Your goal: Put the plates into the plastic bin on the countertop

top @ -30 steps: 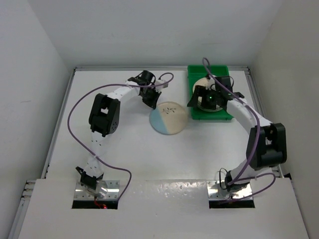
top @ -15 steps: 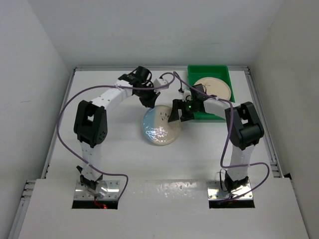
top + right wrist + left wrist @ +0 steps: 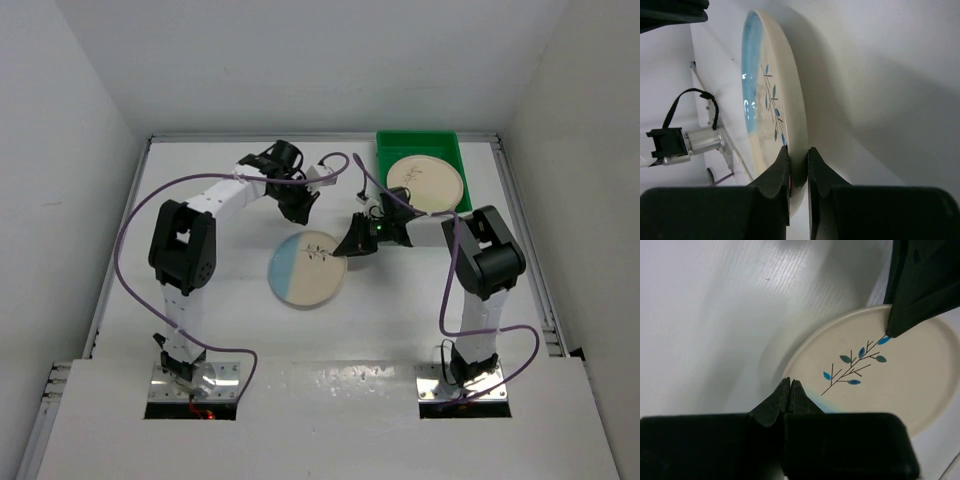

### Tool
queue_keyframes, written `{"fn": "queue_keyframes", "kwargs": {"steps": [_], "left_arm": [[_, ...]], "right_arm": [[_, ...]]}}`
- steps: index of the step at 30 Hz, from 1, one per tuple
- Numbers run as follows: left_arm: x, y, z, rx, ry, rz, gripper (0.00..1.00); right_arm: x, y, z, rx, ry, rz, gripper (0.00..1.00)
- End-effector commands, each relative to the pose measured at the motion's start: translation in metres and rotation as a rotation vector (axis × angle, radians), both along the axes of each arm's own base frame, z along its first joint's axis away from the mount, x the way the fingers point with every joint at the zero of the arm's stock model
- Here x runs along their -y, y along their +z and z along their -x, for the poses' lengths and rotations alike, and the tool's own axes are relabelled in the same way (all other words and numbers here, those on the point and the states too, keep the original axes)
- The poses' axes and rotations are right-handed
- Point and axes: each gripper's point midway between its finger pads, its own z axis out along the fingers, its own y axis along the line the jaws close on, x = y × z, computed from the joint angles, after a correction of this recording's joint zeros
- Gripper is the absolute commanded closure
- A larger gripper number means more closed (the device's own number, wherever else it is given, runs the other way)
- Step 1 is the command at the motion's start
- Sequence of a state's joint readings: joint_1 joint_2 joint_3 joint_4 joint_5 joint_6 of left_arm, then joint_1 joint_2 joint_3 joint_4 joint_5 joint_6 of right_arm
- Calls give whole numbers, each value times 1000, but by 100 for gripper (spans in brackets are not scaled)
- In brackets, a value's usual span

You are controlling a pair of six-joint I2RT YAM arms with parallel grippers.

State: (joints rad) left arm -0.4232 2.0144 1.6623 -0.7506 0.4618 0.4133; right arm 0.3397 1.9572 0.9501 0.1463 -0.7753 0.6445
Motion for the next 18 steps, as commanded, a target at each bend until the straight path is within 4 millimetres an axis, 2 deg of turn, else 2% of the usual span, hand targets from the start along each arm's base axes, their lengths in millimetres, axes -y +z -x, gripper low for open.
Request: {"fn": "queue_keyframes", "kwargs": {"steps": [1,2,3,4,5,6,7,8,9,12,13,14,15,16,17,18], "left_arm": [[-7,35,-25,79,52,60,97],[-19,44,-35,91,106,66,91],[-27,50,-42,102,140,68,76],[-34,68,-54,142,177,83,68],[-56,80,-66,149,264,95,61],[-66,88,-75,164,310,113,56],[-78,103,-87,207,365,128,54],[-103,110,-97,216,461,130,54],[-116,109,-100,215,500,123,53],[-151,115,-110,245,588,102,53],[-156,105,-107,223,600,92,53],[-161,100,-105,206,616,89,53],[-167,100,-103,205,628,88,53],[-167,94,-97,188,629,81,53],[-168,89,-94,176,629,76,53],[-168,89,-92,180,621,71,53]], "right_arm": [[-6,80,-36,198,-25,-135,100],[-6,88,-39,191,-39,-142,100],[-5,97,-43,202,-53,-145,100],[2,126,-58,248,-91,-172,100],[6,138,-68,265,-135,-184,100],[13,151,-77,295,-181,-187,100],[29,165,-89,306,-255,-200,100],[48,176,-110,348,-370,-205,100],[71,182,-119,338,-460,-217,100],[137,192,-144,368,-737,-237,100],[147,189,-143,356,-781,-231,100],[187,184,-152,355,-900,-207,100],[201,186,-153,358,-961,-204,100],[215,177,-149,345,-1021,-184,100],[239,173,-149,347,-1083,-171,100],[249,177,-151,374,-1119,-172,100]]}}
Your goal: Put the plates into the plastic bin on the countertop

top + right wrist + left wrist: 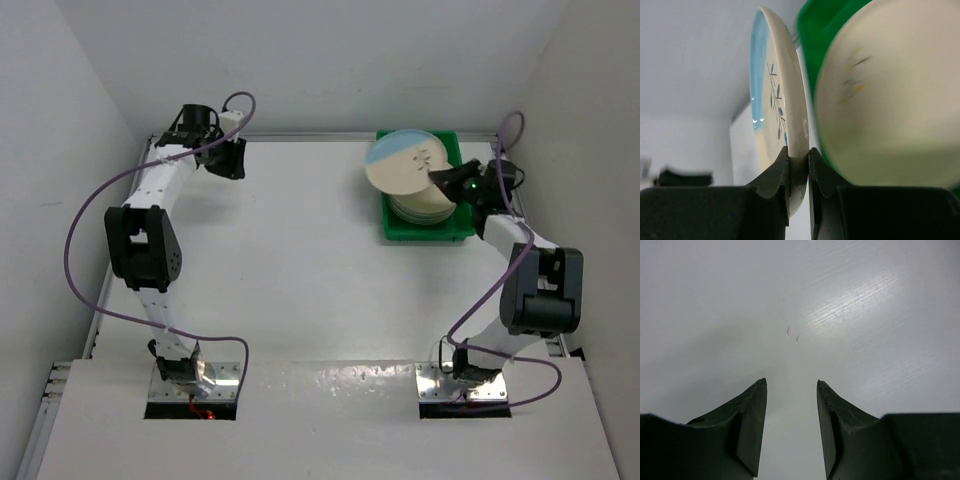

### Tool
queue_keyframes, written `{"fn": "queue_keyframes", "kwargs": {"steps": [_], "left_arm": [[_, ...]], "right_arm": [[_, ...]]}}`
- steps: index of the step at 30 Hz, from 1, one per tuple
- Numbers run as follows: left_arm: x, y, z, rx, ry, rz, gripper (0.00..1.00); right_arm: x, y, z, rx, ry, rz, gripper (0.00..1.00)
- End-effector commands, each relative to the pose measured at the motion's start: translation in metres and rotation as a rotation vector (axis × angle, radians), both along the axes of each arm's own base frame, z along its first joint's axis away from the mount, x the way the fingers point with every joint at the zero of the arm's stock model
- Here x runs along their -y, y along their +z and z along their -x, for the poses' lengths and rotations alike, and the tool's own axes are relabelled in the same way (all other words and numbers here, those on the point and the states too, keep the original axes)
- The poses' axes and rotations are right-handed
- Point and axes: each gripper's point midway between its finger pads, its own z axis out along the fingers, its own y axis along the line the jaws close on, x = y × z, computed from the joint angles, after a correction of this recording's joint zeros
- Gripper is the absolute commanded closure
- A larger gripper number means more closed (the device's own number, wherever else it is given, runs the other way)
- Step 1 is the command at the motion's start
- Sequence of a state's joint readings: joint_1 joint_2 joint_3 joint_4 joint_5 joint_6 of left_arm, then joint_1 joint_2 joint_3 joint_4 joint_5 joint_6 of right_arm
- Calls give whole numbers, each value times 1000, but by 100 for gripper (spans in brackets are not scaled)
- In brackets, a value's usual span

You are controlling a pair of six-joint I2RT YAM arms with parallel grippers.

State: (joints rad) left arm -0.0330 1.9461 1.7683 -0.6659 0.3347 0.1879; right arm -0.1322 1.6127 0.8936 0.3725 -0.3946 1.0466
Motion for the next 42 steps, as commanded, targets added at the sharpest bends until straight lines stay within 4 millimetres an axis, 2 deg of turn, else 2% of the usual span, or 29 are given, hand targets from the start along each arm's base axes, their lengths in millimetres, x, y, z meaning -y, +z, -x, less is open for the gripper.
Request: {"fn": "queue_keyframes", "kwargs": {"steps": [1,2,6,7,9,10,11,14,15,16,18,19,20,21,24,25,26,28,29,33,34,35,36,37,38,39,40,41,42], "left_arm": [[13,18,15,21,-18,20,53],[13,14,17,12,-18,19,53],[13,9,22,0,-25,13,53],[13,9,22,0,-25,13,53],[13,9,22,0,-25,13,53],[13,9,22,0,-25,13,53],[13,9,22,0,-25,13,53],[13,9,22,0,-25,13,53],[13,9,22,0,-25,13,53],[13,9,22,0,-25,13,53],[13,9,22,0,-25,13,53],[13,9,22,0,-25,13,53],[13,9,22,0,-25,13,53],[13,9,22,0,-25,13,53],[12,6,24,-6,-31,7,52],[12,10,24,4,-31,7,52],[12,10,24,4,-31,7,52],[12,11,27,8,-38,2,52],[12,11,27,8,-38,2,52],[10,15,27,17,-32,-5,52],[10,19,27,30,-38,-10,52],[8,19,27,30,-30,-19,52],[6,31,28,62,-28,-31,52],[5,33,33,65,-42,-44,52],[2,33,38,69,-46,-64,52],[-6,46,45,103,-63,-102,52],[-10,42,57,81,-81,-131,52],[-12,45,63,81,-105,-152,52],[-17,43,71,76,-142,-202,52]], "right_arm": [[36,37,-6,122,-174,-56,100],[57,34,-4,118,-224,-53,100],[82,19,1,79,-284,-34,100],[82,5,1,40,-280,-38,100],[81,5,-2,37,-258,-31,100],[78,-9,-2,-4,-242,-30,100],[75,-11,-1,-12,-228,-29,100],[70,-31,5,-88,-220,35,90],[68,-39,9,-137,-221,45,82],[69,-43,7,-158,-232,71,78],[68,-64,20,-270,-215,131,72],[71,-63,14,-282,-232,163,68],[71,-74,27,-360,-221,189,66],[77,-78,29,-380,-235,233,64],[85,-78,37,-411,-248,329,55],[87,-68,36,-394,-253,345,47],[91,-70,43,-422,-260,397,44],[94,-51,44,-392,-255,477,38],[101,-41,46,-375,-263,569,38],[103,-7,54,-301,-291,678,36],[97,12,56,-237,-274,673,35],[89,-2,69,-240,-222,699,35],[79,28,67,-101,-217,719,32],[78,32,86,-61,-229,744,27],[69,38,101,14,-243,753,6],[83,46,106,44,-347,775,0],[83,21,139,53,-367,767,0],[86,21,144,92,-410,755,0],[94,-8,159,63,-442,774,0]]}}
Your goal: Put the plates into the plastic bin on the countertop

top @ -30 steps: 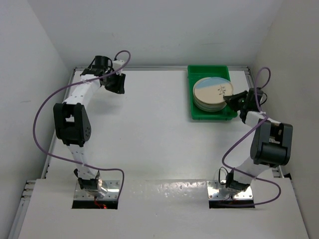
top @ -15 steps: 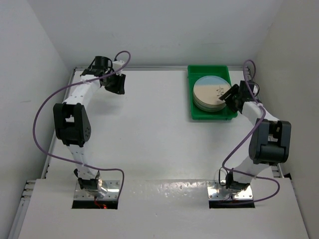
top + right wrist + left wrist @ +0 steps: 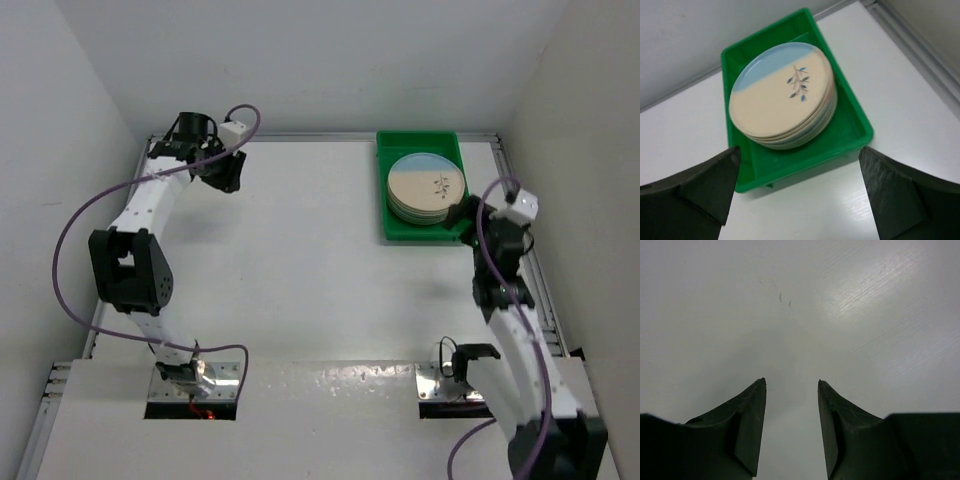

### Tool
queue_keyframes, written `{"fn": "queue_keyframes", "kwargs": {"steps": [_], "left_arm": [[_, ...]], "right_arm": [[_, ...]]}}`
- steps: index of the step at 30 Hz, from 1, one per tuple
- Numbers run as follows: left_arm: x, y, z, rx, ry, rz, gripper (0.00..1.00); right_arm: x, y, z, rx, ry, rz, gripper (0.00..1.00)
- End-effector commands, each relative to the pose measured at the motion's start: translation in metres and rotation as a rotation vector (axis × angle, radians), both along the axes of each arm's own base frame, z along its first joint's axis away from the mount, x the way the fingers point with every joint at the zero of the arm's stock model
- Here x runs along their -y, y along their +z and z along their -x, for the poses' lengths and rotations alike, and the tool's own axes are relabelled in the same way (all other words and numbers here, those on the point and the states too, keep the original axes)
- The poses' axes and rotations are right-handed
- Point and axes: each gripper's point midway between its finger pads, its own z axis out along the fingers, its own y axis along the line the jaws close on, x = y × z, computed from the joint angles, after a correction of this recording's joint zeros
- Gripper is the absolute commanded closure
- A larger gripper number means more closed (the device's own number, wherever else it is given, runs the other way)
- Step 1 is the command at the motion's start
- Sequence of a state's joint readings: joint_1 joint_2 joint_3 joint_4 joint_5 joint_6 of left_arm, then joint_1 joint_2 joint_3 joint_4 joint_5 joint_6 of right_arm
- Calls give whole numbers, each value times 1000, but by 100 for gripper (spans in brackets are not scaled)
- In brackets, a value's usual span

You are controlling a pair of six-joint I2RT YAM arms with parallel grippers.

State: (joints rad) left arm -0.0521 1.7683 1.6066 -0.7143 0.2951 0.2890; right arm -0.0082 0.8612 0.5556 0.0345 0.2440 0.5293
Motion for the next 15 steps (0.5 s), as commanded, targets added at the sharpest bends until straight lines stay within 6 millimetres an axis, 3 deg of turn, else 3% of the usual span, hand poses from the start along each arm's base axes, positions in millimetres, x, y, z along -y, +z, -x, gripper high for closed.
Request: {"fn": "queue_keyframes", "kwargs": {"steps": [1,2,3,4,5,7,8,9,10,11,12,14,15], "left_arm": [[-17,40,30,85,-91,-137,52],[-23,28,47,41,-110,-157,52],[-28,25,56,51,-177,-221,52],[-30,24,64,62,-218,-253,52],[-36,13,88,52,-254,-295,52],[-45,0,106,91,-348,-399,52],[-50,-35,124,67,-365,-411,52],[-51,-27,136,143,-370,-437,50],[-52,-35,145,167,-379,-441,48],[-49,-42,152,189,-385,-430,42],[-45,-62,163,188,-381,-402,39],[-35,-62,171,237,-335,-324,34],[-32,-72,175,233,-331,-302,33]], "right_arm": [[27,-16,35,154,-139,67,0],[29,-66,52,77,-147,80,0],[30,-78,60,68,-156,76,0],[31,-58,66,182,-175,49,0],[32,-78,73,157,-192,33,0],[23,-81,80,175,-168,-50,0],[16,-78,79,181,-132,-56,0],[9,-91,84,119,-86,-48,0],[-10,-92,83,109,36,-42,0],[-12,-103,88,62,34,-68,0],[-11,-99,90,66,7,-103,0],[6,-108,102,6,-149,-183,0],[9,-98,103,17,-170,-188,0]]}}
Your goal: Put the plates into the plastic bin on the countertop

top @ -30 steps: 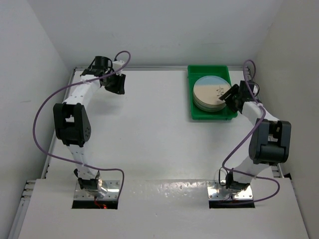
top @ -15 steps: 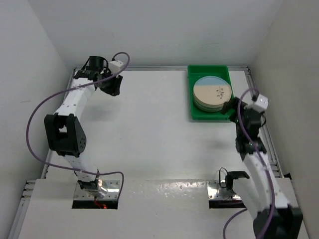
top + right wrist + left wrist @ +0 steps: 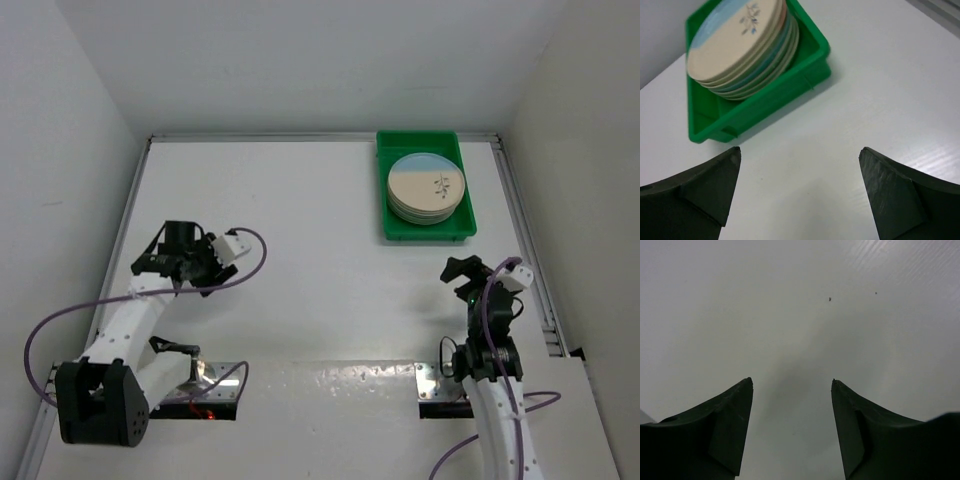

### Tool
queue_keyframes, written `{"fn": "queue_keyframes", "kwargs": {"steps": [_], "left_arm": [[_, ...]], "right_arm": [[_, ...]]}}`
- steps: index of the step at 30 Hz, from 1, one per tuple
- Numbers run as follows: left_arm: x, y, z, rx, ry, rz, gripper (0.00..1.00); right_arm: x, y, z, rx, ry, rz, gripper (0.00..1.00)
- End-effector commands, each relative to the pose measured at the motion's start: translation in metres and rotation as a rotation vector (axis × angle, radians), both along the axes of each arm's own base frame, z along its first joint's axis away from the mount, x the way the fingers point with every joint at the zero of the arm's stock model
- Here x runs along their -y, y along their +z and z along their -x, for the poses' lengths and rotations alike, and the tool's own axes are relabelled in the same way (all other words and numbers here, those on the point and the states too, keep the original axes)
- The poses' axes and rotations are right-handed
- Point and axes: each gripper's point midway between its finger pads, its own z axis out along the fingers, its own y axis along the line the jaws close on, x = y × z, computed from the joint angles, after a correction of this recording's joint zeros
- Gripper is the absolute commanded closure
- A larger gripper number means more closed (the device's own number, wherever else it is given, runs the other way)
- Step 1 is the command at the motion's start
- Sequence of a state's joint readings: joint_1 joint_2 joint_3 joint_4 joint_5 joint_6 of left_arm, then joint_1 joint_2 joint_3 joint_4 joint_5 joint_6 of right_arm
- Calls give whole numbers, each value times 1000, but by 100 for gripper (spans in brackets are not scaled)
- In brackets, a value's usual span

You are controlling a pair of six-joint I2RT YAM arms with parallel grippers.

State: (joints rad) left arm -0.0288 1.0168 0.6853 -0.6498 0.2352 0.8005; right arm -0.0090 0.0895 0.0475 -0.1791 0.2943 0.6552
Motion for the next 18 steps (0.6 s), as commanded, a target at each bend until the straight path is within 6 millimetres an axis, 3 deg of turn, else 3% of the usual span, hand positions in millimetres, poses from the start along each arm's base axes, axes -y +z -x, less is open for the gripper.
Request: {"fn": "queue_keyframes", "kwargs": {"steps": [1,9,18], "left_arm": [[13,11,-21,167,-25,81,33],[10,2,-26,196,84,128,33],[11,-2,-28,212,147,175,31]], "right_arm": [[6,-6,15,-93,-92,-100,0],[8,-18,22,-248,-144,-138,0],[-1,-13,16,-214,-65,-109,0]]}}
